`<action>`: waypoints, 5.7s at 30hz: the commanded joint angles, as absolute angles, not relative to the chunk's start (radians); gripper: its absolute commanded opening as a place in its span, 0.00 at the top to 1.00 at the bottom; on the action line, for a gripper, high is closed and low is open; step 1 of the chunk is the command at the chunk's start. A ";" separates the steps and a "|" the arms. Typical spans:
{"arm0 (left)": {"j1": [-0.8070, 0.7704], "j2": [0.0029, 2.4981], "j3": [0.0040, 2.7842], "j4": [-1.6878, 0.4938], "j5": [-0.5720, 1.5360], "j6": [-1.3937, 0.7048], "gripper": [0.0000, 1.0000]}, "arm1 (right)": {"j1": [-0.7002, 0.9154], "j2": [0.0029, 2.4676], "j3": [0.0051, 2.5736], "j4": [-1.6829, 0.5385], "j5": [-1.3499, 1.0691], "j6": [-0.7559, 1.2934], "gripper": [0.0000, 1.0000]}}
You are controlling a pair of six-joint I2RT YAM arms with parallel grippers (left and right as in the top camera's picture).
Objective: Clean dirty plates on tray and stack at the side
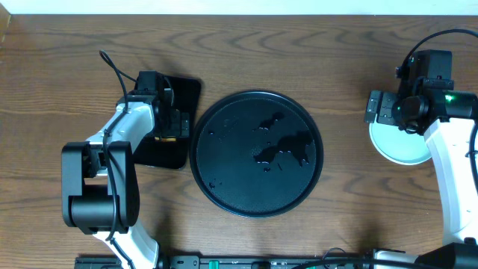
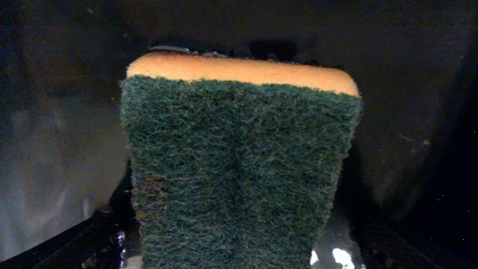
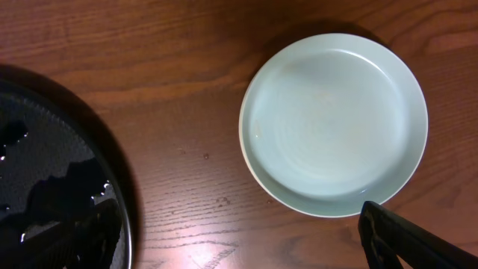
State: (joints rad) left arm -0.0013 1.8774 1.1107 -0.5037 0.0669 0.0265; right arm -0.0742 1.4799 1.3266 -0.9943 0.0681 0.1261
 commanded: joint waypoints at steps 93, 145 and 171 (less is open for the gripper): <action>0.001 0.719 0.719 -0.702 0.146 -0.046 0.02 | 0.033 0.207 0.254 0.005 0.051 0.142 0.01; 0.001 0.719 0.719 -0.702 0.145 -0.046 0.02 | 0.019 0.007 0.005 -0.075 0.018 -0.016 0.01; -0.001 0.556 0.593 -0.663 0.068 -0.042 0.02 | 0.019 0.007 0.005 -0.075 0.018 -0.016 0.01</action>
